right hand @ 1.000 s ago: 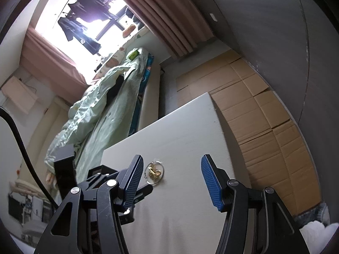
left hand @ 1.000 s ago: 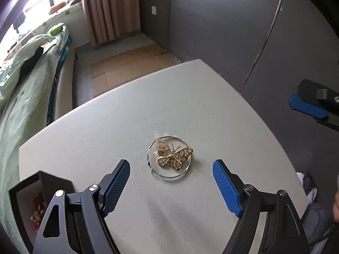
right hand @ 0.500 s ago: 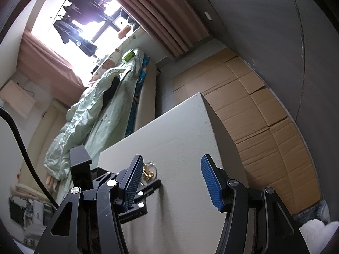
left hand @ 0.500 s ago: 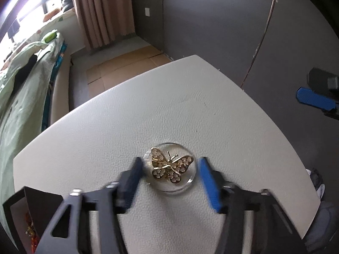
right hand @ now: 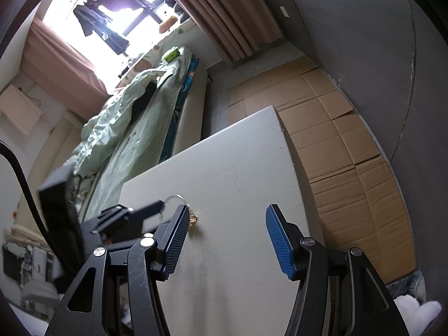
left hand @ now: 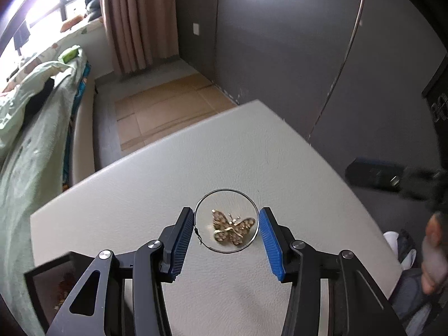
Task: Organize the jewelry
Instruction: 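Close the left tool on the silver wire loop around the butterfly, then drop the wire loop into the box while the right tool grasps the butterfly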
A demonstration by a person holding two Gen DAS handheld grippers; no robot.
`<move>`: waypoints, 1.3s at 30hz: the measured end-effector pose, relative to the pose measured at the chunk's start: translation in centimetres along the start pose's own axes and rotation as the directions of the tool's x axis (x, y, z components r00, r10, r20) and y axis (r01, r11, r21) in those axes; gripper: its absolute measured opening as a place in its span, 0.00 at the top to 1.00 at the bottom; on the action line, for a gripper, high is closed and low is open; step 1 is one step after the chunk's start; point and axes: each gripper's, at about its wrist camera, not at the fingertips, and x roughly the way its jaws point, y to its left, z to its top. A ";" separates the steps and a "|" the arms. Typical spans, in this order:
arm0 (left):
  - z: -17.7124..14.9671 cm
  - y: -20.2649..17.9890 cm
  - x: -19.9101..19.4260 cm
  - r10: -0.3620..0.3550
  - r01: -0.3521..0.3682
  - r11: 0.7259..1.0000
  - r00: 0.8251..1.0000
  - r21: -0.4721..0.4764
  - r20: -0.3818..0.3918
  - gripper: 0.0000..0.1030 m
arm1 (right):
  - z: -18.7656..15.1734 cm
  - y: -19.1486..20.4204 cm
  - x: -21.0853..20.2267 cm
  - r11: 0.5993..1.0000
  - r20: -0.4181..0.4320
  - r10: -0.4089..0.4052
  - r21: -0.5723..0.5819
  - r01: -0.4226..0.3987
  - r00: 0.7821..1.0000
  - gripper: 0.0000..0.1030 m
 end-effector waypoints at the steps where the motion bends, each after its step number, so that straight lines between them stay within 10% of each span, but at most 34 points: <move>1: 0.1 0.2 -0.4 0.002 -0.002 1.000 1.000 -0.004 0.008 0.52 | 0.0 0.1 0.1 1.000 -0.004 -0.003 -0.006 0.003 1.000 0.44; 14: -0.9 6.0 -5.0 0.050 -0.041 0.992 0.996 -0.119 0.079 0.51 | -1.2 4.2 4.2 0.979 -0.104 -0.080 -0.195 0.058 0.991 0.44; 35: -6.3 12.9 -8.3 0.074 -0.047 0.964 0.993 -0.263 0.094 0.51 | -2.4 9.6 10.5 0.833 -0.105 -0.298 -0.514 0.205 0.949 0.45; 39: -6.9 13.4 -8.8 0.078 -0.050 0.960 0.993 -0.277 0.093 0.51 | -3.2 10.4 10.7 0.797 -0.083 -0.320 -0.563 0.221 0.944 0.58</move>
